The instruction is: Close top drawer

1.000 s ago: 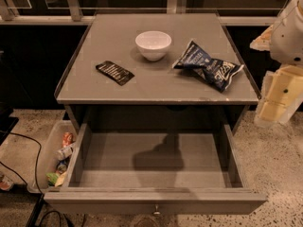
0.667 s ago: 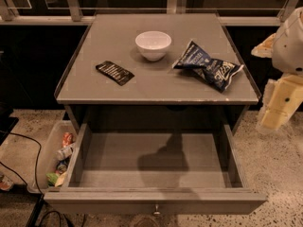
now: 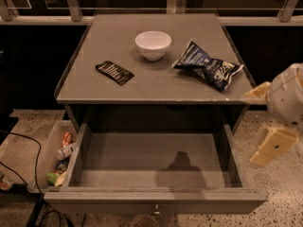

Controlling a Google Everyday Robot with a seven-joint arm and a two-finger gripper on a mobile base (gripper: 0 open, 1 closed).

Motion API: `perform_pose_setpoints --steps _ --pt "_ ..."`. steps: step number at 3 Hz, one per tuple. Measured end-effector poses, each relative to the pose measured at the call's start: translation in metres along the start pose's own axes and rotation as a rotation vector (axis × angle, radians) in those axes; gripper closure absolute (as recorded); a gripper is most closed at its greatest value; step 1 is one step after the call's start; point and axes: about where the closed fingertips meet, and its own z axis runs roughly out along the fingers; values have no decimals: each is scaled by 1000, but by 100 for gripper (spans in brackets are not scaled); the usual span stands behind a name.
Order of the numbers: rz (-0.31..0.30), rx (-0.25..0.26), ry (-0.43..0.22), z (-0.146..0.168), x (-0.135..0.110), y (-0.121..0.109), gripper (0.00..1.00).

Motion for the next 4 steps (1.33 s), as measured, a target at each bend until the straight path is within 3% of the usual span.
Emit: perform_pose_setpoints --steps 1,3,4 --pt "19 -68 -46 32 11 40 42" --pt "23 -82 -43 37 13 45 88" --pt "52 -126 -60 60 20 57 100"
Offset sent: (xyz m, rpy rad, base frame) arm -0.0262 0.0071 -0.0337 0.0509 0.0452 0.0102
